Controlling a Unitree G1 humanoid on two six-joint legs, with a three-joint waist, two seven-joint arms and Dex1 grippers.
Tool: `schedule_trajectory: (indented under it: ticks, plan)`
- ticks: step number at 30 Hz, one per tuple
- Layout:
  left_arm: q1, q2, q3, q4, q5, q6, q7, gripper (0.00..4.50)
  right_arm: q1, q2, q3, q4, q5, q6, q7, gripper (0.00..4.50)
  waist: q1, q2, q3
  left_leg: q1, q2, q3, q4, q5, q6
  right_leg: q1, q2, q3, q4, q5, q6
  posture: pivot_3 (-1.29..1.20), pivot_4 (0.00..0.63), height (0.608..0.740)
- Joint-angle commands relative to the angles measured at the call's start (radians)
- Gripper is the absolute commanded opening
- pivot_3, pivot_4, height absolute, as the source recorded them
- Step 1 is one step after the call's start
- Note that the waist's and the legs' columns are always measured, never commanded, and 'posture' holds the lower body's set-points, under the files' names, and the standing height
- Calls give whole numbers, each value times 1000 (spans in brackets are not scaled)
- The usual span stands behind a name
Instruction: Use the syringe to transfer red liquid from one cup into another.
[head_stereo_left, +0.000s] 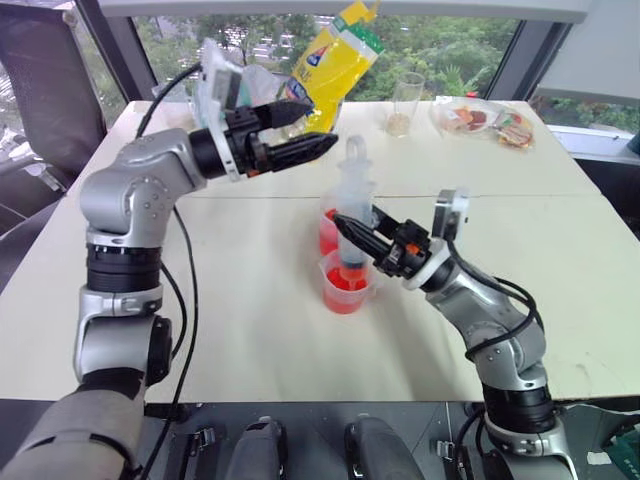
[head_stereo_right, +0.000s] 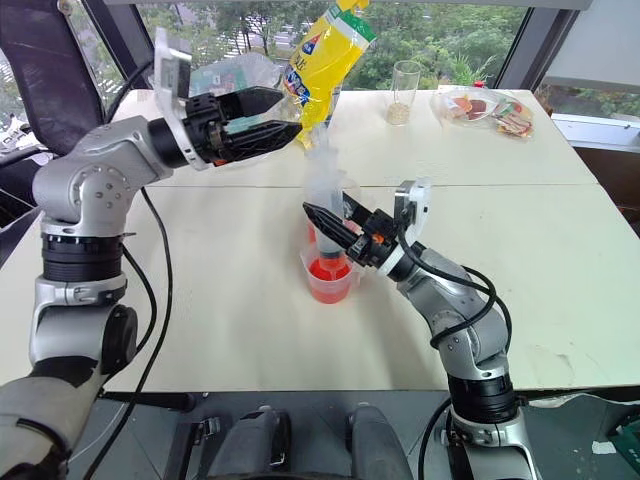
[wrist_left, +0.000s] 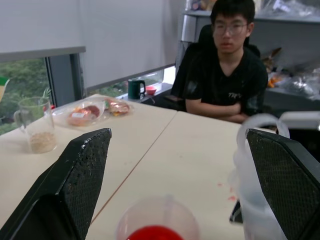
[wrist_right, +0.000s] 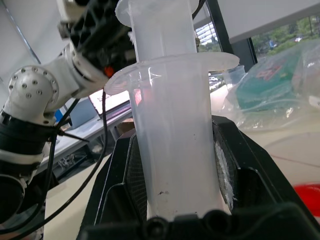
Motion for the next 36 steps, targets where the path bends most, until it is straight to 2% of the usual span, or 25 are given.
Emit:
schedule_trajectory:
  ticks: [1, 7, 19, 33, 36]
  plan:
    - [-36, -11, -10, 4, 4, -35, -14, 4437, 0, 6, 1, -49, 1, -27, 1, 1439, -2, 0, 0, 0, 0, 0, 0, 0, 0, 0, 0, 0, 0, 0, 0, 0, 150, 740]
    - [-33, -18, -49, 26, 21, -56, -62, 4437, -8, 12, -2, -51, 6, -19, -10, 1439, -3, 0, 0, 0, 0, 0, 0, 0, 0, 0, 0, 0, 0, 0, 0, 0, 150, 740]
    - [16, 15, -35, -34, 0, -19, -65, 4437, -46, 6, -21, -35, 16, -12, -11, 1439, -2, 0, 0, 0, 0, 0, 0, 0, 0, 0, 0, 0, 0, 0, 0, 0, 150, 740]
    - [-28, -82, -97, 49, 45, -83, -85, 4437, -28, -3, 3, -69, 15, 14, -1, 1439, -2, 0, 0, 0, 0, 0, 0, 0, 0, 0, 0, 0, 0, 0, 0, 0, 150, 740]
    - [-25, -93, -108, 41, 39, -77, -99, 3547, -25, -6, 4, -71, 14, 14, -1, 1439, -2, 0, 0, 0, 0, 0, 0, 0, 0, 0, 1, 0, 0, 0, 0, 0, 150, 740]
